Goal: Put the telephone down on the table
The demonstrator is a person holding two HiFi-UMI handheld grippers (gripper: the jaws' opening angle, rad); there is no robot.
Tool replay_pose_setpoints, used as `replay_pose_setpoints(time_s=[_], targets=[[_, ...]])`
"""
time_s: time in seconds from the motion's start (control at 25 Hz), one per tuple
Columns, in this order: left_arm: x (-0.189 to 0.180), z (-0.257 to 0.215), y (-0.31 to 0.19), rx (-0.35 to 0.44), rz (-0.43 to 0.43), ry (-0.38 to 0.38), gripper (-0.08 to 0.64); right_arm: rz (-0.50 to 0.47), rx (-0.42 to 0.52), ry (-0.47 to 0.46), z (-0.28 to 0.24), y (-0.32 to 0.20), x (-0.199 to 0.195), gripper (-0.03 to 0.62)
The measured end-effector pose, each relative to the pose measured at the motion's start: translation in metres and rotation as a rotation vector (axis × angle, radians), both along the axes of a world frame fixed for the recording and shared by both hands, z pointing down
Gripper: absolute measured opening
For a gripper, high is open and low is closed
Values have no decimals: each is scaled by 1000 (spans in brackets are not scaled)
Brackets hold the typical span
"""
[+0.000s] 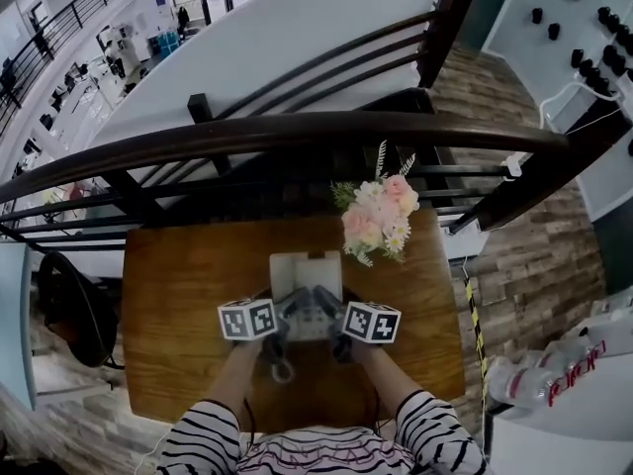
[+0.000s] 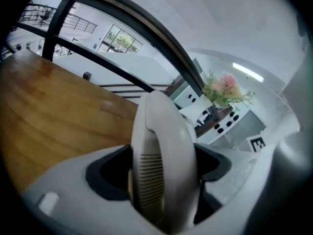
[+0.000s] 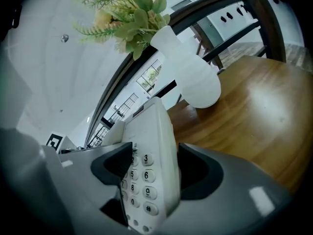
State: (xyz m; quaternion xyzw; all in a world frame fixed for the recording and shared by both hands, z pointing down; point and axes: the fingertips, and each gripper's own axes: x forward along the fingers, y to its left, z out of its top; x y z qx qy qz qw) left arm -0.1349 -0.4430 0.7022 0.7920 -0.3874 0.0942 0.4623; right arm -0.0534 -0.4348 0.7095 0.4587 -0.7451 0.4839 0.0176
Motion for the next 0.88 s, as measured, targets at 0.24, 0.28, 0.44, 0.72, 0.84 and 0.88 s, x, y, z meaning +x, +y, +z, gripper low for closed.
replay_pose_setpoints(time_s=[0.24, 0.28, 0.44, 0.72, 0.84, 0.88], targets=[[-1, 16, -36, -6, -4, -14, 388, 16, -7, 17, 9, -36, 4, 293], [-1, 17, -41, -10, -3, -13, 388, 19, -9, 19, 11, -40, 5, 293], [0, 18, -58, -18, -4, -12, 388, 17, -12, 29, 15, -57, 5, 293], [2, 27, -85, -39, -13, -12, 387, 7, -18, 43, 21, -86, 6, 291], [4, 32, -92, -50, -17, -14, 387, 3, -27, 49, 26, -93, 7, 291], [3, 34, -94, -53, -19, -15, 387, 0, -30, 51, 28, -95, 7, 291]])
